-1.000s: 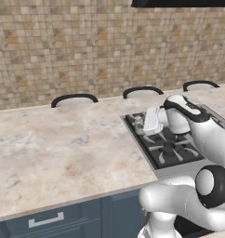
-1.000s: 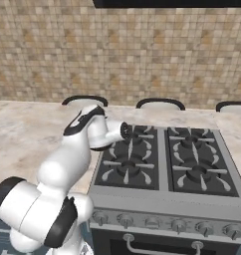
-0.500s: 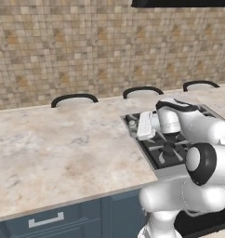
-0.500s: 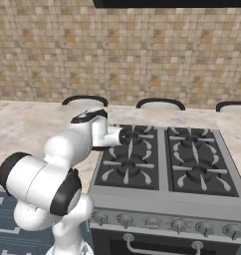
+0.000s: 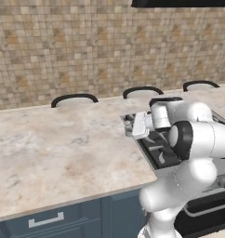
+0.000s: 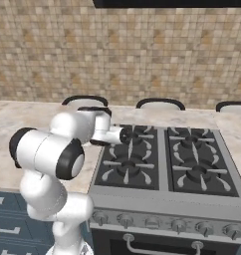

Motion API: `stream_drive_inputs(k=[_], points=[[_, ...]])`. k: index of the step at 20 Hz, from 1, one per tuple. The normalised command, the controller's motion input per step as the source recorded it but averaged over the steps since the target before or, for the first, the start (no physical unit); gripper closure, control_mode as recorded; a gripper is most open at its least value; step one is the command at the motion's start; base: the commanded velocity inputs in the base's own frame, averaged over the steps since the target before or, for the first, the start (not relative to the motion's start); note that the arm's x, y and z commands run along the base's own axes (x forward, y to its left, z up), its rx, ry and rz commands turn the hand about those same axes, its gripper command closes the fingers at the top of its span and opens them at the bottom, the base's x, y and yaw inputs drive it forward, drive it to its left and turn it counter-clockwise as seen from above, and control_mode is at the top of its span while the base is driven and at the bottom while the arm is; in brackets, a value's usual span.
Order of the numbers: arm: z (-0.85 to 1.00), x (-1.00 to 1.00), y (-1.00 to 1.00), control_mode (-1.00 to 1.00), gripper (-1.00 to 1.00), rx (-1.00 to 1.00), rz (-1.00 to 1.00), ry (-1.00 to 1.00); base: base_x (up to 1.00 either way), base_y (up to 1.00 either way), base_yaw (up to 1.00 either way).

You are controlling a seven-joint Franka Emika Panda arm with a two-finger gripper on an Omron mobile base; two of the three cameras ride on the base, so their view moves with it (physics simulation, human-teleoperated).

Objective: Collect the turmeric, ketchup, and shaker from the cabinet and place them next to the stove.

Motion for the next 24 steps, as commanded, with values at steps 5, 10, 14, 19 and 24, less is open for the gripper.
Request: stream_drive_inputs(k=[5,10,14,19,24], points=[[-0.29,0.49,0.01,-1.00,1.00,0.01,0.04,0.00,0.00,0.00,0.00],[-0.38,0.30,0.00,-1.00,1.00,0.05,0.07,0.00,0.00,0.00,0.00],[-0.35,0.22,0.01,-1.00,1.00,0.07,0.07,0.00,0.00,0.00,0.00],[-0.35,0.21,0.09,-1.00,1.00,0.03,0.06,0.00,0.00,0.00,0.00],[-0.32,0.29,0.12,-1.00,1.00,0.01,0.04,0.00,0.00,0.00,0.00]])
